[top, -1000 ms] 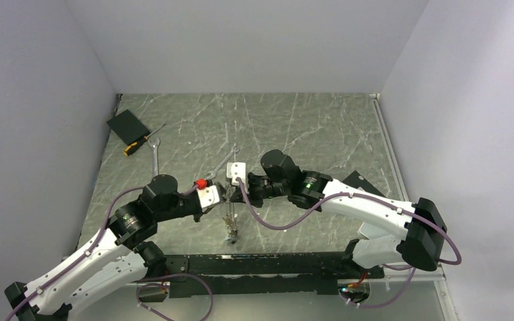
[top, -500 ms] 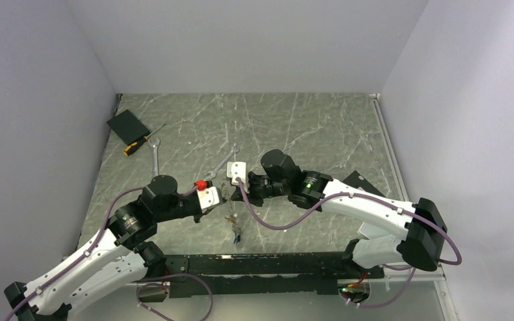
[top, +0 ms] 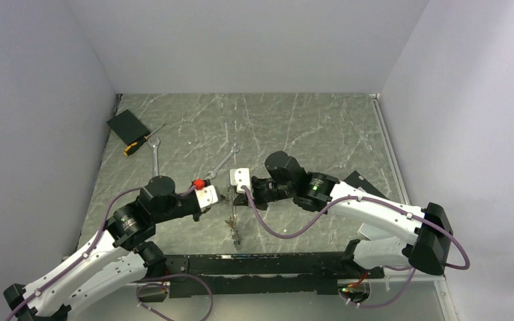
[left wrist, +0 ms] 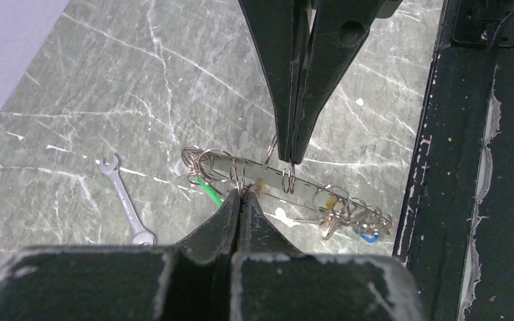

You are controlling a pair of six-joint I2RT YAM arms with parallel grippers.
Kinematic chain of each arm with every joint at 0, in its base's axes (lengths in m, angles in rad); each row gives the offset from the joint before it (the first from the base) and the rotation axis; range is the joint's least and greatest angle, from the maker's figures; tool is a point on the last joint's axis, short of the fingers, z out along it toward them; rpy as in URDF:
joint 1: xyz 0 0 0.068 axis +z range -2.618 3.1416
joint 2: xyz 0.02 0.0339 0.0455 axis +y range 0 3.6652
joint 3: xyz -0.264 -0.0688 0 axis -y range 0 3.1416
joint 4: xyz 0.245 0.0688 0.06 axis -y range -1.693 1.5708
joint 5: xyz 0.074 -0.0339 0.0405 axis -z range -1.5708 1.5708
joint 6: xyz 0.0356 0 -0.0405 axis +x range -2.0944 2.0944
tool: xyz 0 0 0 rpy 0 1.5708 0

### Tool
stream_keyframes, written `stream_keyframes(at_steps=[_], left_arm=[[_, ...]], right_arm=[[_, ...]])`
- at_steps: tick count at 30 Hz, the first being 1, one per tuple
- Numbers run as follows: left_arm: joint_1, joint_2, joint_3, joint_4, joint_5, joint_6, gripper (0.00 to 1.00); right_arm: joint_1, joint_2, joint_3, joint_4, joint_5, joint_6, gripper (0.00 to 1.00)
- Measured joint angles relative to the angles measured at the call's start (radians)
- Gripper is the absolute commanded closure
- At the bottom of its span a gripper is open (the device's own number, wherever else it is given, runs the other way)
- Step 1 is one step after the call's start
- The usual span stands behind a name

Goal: Put the keys on the keyring

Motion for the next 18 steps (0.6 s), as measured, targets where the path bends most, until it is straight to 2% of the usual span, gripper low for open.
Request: stream_keyframes(at_steps=[18], left_arm=[[0.000, -0.001, -0.016, 0.013, 0.068, -0.013, 1.00]], right_arm=[[0.000, 0.000, 0.000, 0.027, 0.058, 0.007, 1.00]])
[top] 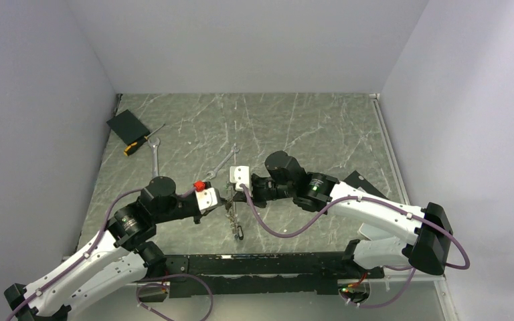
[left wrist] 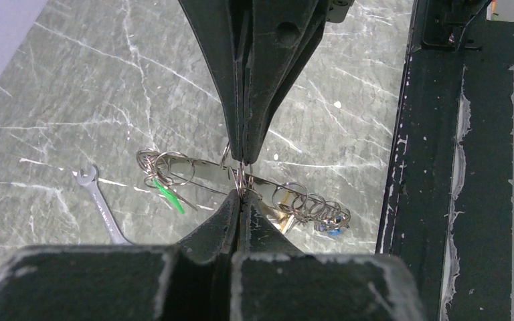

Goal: Put the keys on the keyring

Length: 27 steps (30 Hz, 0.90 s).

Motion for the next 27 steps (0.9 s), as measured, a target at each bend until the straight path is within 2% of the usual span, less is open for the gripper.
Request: stream_keyframes(at_steps=[27], left_arm=[[0.000, -0.003, -0.003, 0.004, -0.003, -0.002, 1.00]], right_arm=[[0.002, 0.007, 0.001, 0.008, -0.002, 0.023, 1.00]])
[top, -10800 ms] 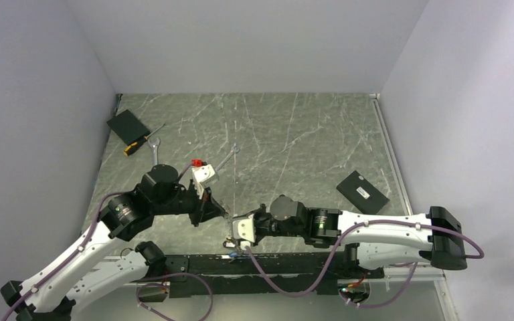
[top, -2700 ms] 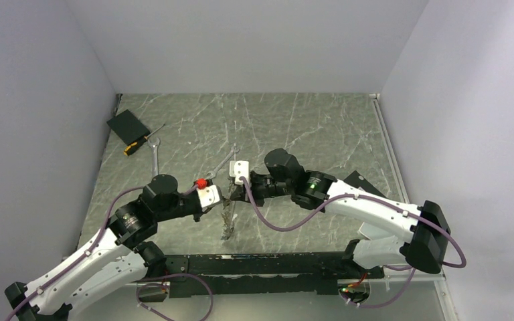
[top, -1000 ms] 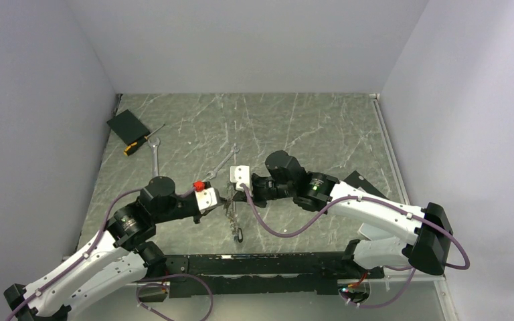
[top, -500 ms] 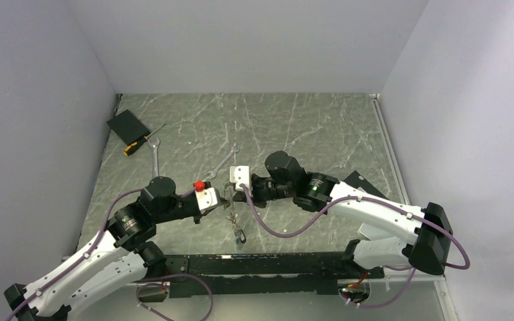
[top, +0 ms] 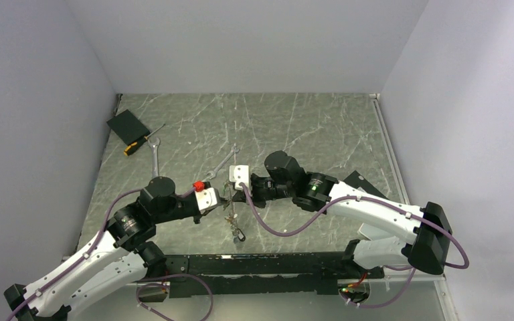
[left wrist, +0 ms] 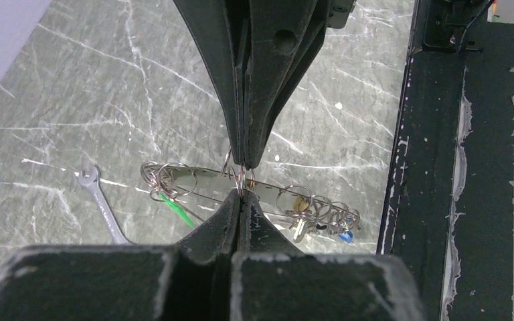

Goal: Put the keys on the keyring

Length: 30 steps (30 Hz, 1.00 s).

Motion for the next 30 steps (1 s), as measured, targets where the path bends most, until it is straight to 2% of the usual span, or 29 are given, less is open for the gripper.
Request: stream_keyframes(at_steps=[30], left_arm=[[0.002, 0.025, -0.005, 0.010, 0.031, -0.026, 1.00]], right_arm=[[-0.001, 0.006, 0.000, -0.018, 0.018, 0.008, 1.00]])
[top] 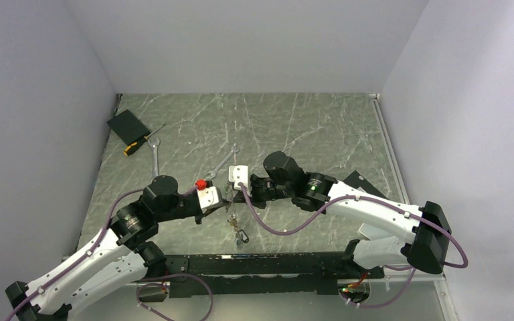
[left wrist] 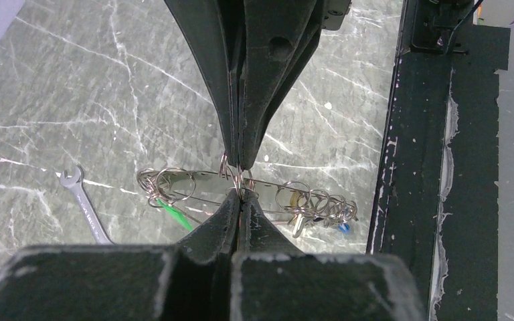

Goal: Put the keys on the keyring

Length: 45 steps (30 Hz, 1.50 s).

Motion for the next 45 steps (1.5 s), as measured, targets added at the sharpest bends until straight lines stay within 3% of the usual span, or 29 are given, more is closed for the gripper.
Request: stream_keyframes(at_steps=[28, 45], left_arm=[[-0.013, -0.045, -0.012, -0.010, 0.014, -0.003, 1.00], [-0.013, -0.019, -0.038, 0.001, 0.018, -0.003, 1.00]], right_arm=[[-0.020, -0.058, 0.000, 0.030, 0.045, -0.017, 1.00], [-0.023, -0.082, 0.012, -0.244, -0.134, -0.247, 1.00]])
